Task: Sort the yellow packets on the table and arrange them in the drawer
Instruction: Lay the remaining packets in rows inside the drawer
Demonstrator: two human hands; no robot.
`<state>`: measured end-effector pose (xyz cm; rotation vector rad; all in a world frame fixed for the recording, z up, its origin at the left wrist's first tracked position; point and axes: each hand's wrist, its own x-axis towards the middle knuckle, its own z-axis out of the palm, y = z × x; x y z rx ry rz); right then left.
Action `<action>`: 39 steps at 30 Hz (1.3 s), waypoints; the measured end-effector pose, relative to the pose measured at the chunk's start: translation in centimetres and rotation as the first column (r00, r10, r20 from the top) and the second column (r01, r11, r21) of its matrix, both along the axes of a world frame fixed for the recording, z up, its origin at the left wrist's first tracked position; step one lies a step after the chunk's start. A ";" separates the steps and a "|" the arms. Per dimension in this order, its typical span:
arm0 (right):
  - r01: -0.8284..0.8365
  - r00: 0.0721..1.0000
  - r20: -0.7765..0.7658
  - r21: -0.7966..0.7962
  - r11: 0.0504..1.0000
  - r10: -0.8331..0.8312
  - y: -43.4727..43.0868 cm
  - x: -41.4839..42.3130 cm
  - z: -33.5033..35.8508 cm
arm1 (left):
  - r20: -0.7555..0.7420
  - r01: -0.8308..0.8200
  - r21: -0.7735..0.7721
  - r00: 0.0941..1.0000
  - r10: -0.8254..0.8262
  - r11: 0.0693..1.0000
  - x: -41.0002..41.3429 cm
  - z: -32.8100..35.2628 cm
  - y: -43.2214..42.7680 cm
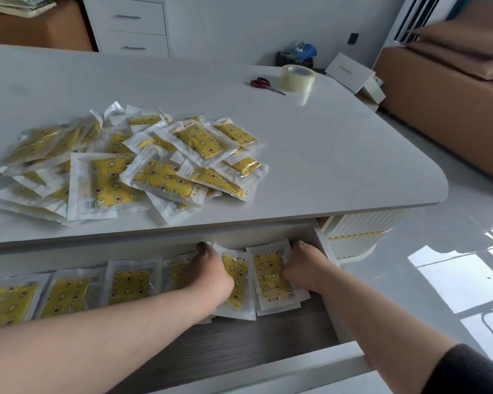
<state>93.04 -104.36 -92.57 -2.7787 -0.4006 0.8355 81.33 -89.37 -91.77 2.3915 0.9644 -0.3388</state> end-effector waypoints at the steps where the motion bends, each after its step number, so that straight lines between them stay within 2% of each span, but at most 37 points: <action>1: -0.047 0.998 0.033 -0.026 0.999 0.048 0.0 -0.2 0.2 | 0.005 0.038 0.048 0.999 -0.038 0.998 -0.1 0.0 0.1; 4: -0.213 0.949 0.216 -0.100 0.972 0.230 -0.3 -1.0 1.5 | 0.034 0.144 0.117 0.988 -0.149 0.983 -0.5 0.0 0.4; 6: -0.380 0.856 0.330 -0.122 0.917 0.399 -0.8 -1.4 2.2 | 0.007 0.229 0.196 0.972 -0.235 0.954 -0.7 0.3 0.7; 9: -0.569 0.762 0.282 -0.135 0.811 0.582 -1.3 -2.0 2.6 | -0.108 0.406 0.417 0.911 -0.399 0.813 -0.8 0.6 1.5; 11: -0.608 0.733 0.233 -0.197 0.769 0.640 -1.4 -2.3 2.3 | -0.098 0.533 0.526 0.812 -0.575 0.663 -1.1 0.9 2.1; 12: -0.622 0.716 0.228 -0.220 0.751 0.660 -1.3 -2.4 2.2 | -0.073 0.608 0.527 0.728 -0.682 0.594 -1.4 1.0 2.5; 14: -0.639 0.695 0.225 -0.243 0.730 0.683 -1.2 -2.7 1.9 | -0.076 0.763 0.449 0.551 -0.831 0.465 -2.0 0.9 3.0; 15: -0.645 0.689 0.216 -0.251 0.722 0.692 -1.0 -2.8 1.8 | -0.097 0.807 0.397 0.510 -0.855 0.437 -2.3 0.9 3.1; 17: -0.646 0.698 0.178 -0.262 0.717 0.694 -0.9 -2.8 1.6 | -0.157 0.833 0.313 0.518 -0.841 0.455 -2.8 0.6 3.4; 20: -0.628 0.733 0.126 -0.251 0.737 0.668 -1.0 -2.8 1.4 | -0.209 0.831 0.343 0.523 -0.826 0.439 -2.8 -0.5 3.6; 24: -0.583 0.794 0.079 -0.186 0.791 0.603 -1.2 -2.7 0.8 | -0.199 0.809 0.326 0.564 -0.801 0.489 -2.6 -0.9 3.1; 30: -0.604 0.778 0.051 -0.210 0.769 0.626 -0.8 -2.5 0.2 | -0.227 0.816 0.360 0.547 -0.806 0.452 -3.0 -1.6 2.4; 33: -0.614 0.765 0.052 -0.244 0.751 0.642 -0.7 -2.5 0.1 | -0.209 0.801 0.356 0.570 -0.795 0.481 -3.0 -1.8 2.3; 39: -0.603 0.747 0.148 -0.261 0.754 0.649 -0.5 -2.6 -0.1 | -0.186 0.783 0.370 0.590 -0.786 0.500 -2.3 -1.7 1.6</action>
